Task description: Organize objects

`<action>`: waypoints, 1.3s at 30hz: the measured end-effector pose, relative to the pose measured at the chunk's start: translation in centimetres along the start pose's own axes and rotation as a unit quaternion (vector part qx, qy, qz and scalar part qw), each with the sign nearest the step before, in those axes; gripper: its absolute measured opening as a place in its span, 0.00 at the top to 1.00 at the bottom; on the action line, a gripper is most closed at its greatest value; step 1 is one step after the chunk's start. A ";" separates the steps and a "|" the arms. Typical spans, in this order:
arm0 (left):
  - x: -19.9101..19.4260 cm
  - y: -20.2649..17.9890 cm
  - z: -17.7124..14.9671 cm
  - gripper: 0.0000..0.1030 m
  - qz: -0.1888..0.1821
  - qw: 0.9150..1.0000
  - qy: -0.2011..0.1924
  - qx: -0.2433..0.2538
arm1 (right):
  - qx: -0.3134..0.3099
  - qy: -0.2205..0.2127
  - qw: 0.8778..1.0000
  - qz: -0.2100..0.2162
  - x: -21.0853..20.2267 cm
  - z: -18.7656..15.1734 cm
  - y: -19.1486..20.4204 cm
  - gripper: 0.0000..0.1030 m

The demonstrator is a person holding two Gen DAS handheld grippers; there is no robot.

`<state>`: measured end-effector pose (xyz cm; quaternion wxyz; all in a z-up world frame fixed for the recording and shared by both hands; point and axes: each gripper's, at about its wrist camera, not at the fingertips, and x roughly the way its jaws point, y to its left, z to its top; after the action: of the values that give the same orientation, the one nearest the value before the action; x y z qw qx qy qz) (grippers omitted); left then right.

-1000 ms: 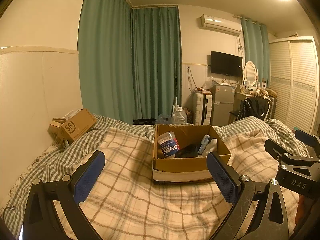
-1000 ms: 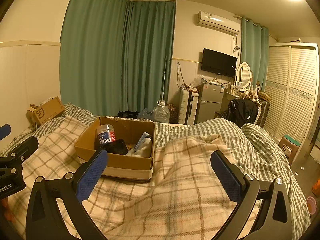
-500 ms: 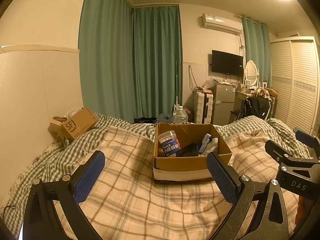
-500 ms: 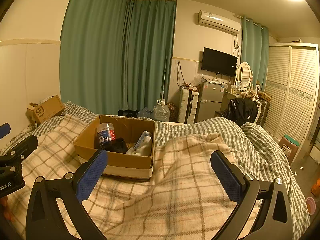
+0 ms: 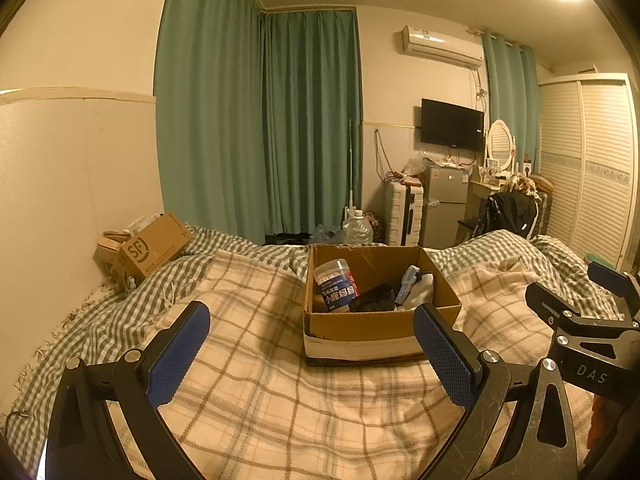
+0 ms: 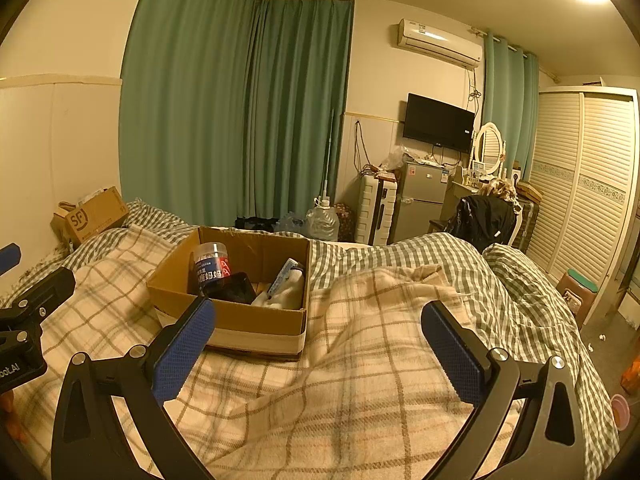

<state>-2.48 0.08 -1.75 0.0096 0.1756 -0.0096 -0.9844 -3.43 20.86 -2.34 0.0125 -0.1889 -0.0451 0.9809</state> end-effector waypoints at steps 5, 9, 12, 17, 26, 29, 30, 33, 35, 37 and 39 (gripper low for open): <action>0.0 -0.1 0.0 0.00 0.004 1.000 0.000 0.003 | -0.001 0.003 1.000 -0.001 0.0 -0.2 -0.2 0.00; 0.0 -0.2 0.0 0.00 0.004 1.000 0.001 0.003 | -0.002 0.004 1.000 -0.001 0.0 -0.3 -0.3 0.00; 0.0 -0.2 0.0 0.00 0.005 1.000 0.002 0.004 | -0.002 0.004 1.000 0.000 0.1 -0.3 -0.3 0.00; 0.0 -0.1 0.0 0.00 0.004 1.000 0.004 0.003 | -0.003 0.007 1.000 0.000 0.2 -0.4 -0.5 0.00; 0.0 -0.1 0.0 0.00 0.003 1.000 0.004 0.003 | -0.003 0.008 1.000 0.000 0.2 -0.4 -0.5 0.00; 0.0 -0.2 0.0 0.00 0.004 1.000 0.004 0.003 | -0.004 0.008 1.000 0.000 0.2 -0.4 -0.5 0.00; 0.0 -0.2 0.0 0.00 0.003 1.000 0.004 0.003 | -0.004 0.008 1.000 0.000 0.2 -0.4 -0.5 0.00; 0.0 -0.2 0.0 0.00 0.003 1.000 0.005 0.003 | -0.004 0.008 1.000 0.000 0.2 -0.4 -0.5 0.00; 0.0 -0.2 0.0 0.00 0.003 1.000 0.005 0.004 | -0.004 0.008 1.000 0.000 0.3 -0.4 -0.5 0.00; 0.0 -0.2 0.0 0.00 0.003 1.000 0.005 0.004 | -0.004 0.008 1.000 -0.001 0.2 -0.4 -0.5 0.00; 0.0 -0.2 0.0 0.00 0.002 1.000 0.005 0.004 | -0.004 0.009 1.000 0.000 0.3 -0.5 -0.6 0.00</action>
<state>-2.50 0.30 -1.78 0.0109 0.1805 -0.0142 -0.9834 -3.50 21.47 -2.83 0.0123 -0.1975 -0.0490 0.9790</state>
